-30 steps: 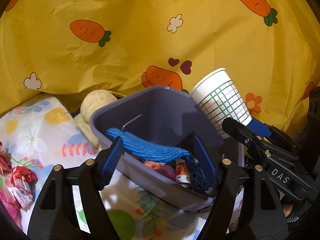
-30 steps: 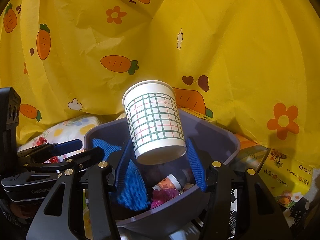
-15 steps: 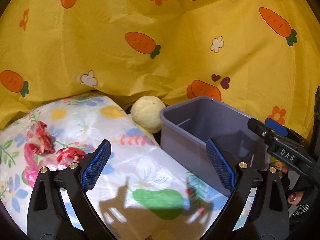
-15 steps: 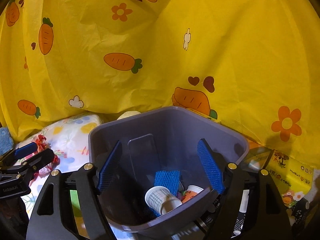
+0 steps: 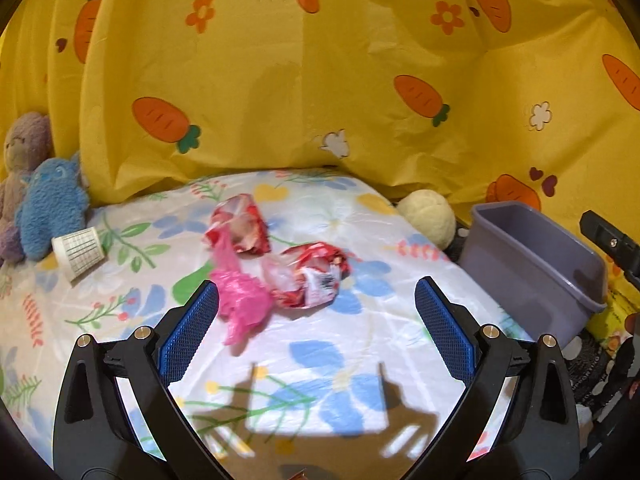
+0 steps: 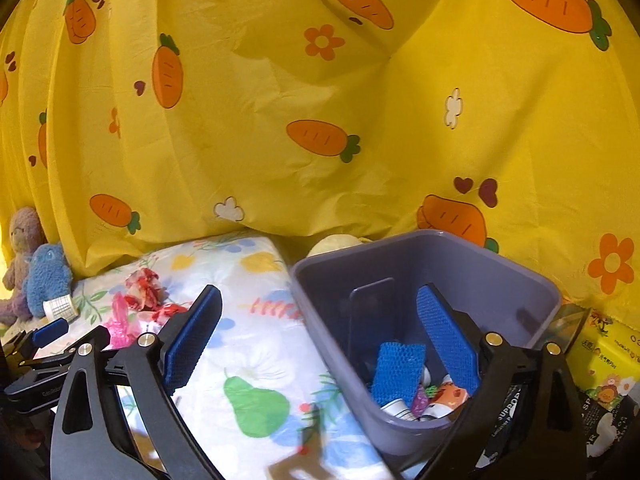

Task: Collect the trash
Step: 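Move both open tools back over the remaining trash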

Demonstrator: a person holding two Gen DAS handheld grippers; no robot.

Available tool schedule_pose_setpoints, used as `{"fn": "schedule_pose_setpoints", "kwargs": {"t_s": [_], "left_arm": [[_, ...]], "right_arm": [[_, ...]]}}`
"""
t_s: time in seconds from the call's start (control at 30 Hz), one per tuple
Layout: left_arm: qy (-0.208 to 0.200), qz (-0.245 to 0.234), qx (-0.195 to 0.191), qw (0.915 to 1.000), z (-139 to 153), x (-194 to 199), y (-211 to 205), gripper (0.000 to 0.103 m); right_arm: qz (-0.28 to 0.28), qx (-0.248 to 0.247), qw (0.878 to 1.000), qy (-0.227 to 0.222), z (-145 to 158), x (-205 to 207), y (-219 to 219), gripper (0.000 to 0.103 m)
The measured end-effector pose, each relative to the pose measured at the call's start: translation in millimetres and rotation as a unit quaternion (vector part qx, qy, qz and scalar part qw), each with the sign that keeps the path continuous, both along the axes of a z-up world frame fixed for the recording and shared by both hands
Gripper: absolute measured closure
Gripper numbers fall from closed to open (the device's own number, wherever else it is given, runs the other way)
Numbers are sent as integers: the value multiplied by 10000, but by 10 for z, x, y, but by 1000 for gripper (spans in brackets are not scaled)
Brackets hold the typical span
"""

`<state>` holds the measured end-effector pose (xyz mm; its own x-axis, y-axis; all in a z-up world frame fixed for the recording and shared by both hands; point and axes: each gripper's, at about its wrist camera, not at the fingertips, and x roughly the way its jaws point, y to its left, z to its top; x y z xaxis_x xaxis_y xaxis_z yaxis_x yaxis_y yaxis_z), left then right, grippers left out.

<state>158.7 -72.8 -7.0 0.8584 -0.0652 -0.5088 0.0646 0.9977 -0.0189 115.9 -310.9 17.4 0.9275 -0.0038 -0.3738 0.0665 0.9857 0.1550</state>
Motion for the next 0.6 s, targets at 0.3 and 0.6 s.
{"fn": "schedule_pose_setpoints", "kwargs": {"t_s": [0.3, 0.6], "left_arm": [[-71, 1015, 96, 9948, -65, -322, 817, 6], [-109, 1490, 15, 9888, -36, -501, 1271, 6]], "right_arm": [[900, -86, 9956, 259, -50, 148, 775, 8], [1559, -417, 9859, 450, -80, 206, 1491, 8]]}}
